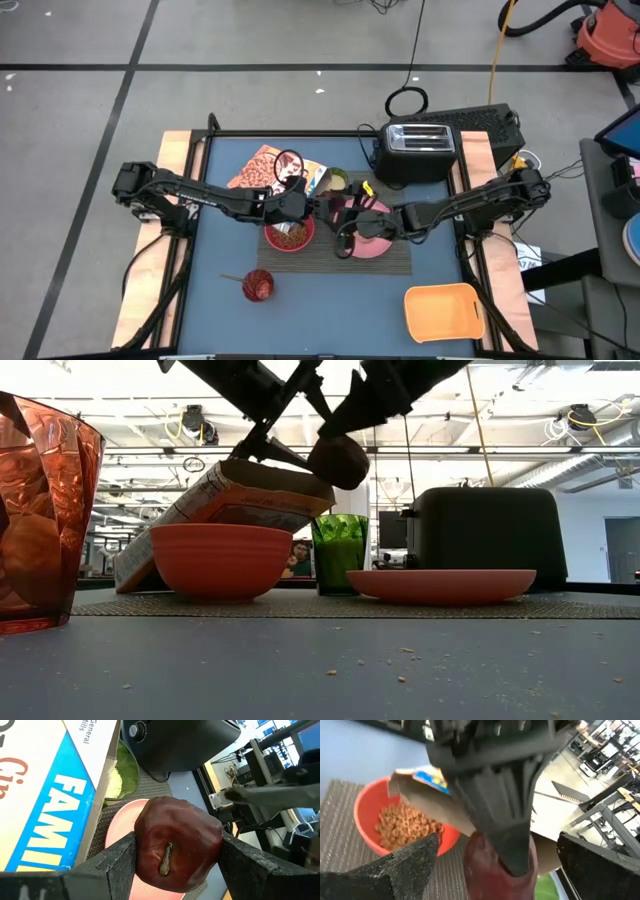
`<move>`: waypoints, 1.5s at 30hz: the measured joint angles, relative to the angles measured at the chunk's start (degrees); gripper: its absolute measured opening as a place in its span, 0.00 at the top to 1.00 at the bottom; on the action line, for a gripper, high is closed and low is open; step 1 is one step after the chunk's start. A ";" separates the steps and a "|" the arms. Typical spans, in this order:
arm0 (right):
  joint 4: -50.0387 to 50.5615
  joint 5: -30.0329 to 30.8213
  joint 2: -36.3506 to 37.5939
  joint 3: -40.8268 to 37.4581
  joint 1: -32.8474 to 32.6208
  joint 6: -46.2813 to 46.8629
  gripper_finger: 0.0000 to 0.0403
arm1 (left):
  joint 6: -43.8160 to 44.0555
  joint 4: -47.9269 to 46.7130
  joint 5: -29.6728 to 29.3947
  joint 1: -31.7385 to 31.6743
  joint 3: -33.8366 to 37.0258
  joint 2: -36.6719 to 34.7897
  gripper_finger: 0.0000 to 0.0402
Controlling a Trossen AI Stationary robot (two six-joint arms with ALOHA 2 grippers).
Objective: Arrange a breakfast setting
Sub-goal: Put the apple on the placemat above the pink plate
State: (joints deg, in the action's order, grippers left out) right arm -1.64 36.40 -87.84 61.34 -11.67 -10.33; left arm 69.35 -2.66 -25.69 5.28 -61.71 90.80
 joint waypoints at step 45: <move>3.43 -0.64 -0.10 -0.11 0.45 0.66 0.38 | -3.42 2.84 1.64 1.97 -0.02 -0.02 0.35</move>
State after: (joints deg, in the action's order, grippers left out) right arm 1.79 35.76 -87.94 61.23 -11.22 -9.67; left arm 65.93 0.19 -24.05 7.25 -61.73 90.78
